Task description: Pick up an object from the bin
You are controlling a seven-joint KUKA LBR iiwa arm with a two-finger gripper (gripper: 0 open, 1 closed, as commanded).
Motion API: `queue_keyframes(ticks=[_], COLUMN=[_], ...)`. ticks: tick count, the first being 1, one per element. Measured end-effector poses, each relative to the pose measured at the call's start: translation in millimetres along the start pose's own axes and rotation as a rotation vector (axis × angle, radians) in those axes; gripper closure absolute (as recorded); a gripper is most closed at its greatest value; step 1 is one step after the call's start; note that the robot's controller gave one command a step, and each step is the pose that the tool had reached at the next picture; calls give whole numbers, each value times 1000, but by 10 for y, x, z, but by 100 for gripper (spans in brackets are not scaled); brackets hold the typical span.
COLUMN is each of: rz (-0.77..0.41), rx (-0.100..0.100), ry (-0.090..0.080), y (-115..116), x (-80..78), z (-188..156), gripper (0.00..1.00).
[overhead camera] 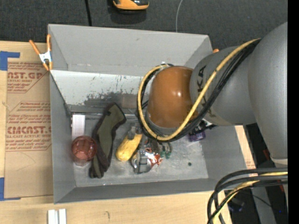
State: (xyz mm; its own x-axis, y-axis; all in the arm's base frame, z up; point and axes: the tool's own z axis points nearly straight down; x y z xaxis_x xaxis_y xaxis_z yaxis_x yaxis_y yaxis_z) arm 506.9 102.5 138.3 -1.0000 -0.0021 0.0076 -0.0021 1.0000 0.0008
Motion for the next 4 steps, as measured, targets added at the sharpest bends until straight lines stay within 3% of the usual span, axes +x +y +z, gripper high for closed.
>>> queue_keyframes(ticks=[1, 2, 3, 4], rz=[1, -33, 90, 90], rx=[-1, -1, -2, -3], ry=[-7, -20, -11, -11], y=[-4, -212, -240, -240], x=[-20, -214, -574, -574], z=[-40, 558, 656, 657], gripper=[0, 0, 100, 100])
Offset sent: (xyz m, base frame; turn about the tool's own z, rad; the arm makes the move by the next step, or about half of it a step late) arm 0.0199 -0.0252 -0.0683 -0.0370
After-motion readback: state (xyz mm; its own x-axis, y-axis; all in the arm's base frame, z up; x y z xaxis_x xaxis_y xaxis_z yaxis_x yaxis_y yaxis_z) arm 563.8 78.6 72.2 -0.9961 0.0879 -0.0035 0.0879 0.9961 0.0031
